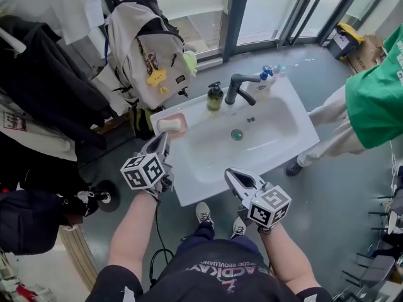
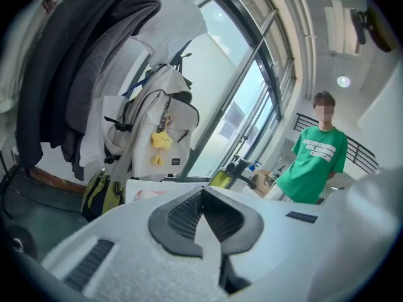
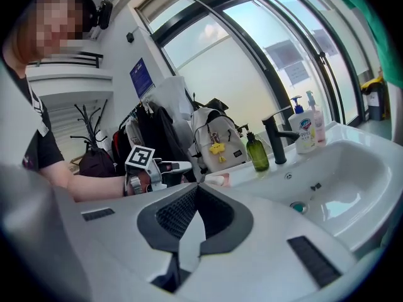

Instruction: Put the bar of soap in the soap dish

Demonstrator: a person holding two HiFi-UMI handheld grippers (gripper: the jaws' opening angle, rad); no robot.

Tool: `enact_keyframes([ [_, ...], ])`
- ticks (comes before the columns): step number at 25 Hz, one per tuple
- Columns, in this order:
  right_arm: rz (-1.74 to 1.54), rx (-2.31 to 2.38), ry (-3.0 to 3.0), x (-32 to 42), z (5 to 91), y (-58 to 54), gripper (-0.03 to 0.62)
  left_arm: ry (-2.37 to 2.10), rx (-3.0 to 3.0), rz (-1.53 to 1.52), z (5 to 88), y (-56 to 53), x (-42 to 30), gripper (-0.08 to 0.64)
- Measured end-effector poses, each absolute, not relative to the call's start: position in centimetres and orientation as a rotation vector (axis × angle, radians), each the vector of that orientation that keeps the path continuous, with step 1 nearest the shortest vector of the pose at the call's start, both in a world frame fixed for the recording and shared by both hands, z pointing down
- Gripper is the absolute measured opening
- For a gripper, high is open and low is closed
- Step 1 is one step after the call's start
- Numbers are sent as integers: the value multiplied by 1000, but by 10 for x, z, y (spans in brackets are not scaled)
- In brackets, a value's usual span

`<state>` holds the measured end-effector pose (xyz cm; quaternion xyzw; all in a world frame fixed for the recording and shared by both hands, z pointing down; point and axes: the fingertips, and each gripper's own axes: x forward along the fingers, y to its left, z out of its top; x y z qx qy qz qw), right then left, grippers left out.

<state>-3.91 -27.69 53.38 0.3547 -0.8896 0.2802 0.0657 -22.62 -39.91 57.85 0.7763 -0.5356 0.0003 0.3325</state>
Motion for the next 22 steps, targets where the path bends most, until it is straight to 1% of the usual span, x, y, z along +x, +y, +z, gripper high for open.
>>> enact_keyframes([
  [13,804,949,-2757,10,500,-231,12,-1139,2272,78,506,-262,-106,9],
  [18,772,907,-2776,34,485,-199,12,-1077,2297,95,492,-212,-63,9],
  [22,755,887,-2783,57,477,-172,11,-1032,2345,166,489,-173,-24,9],
])
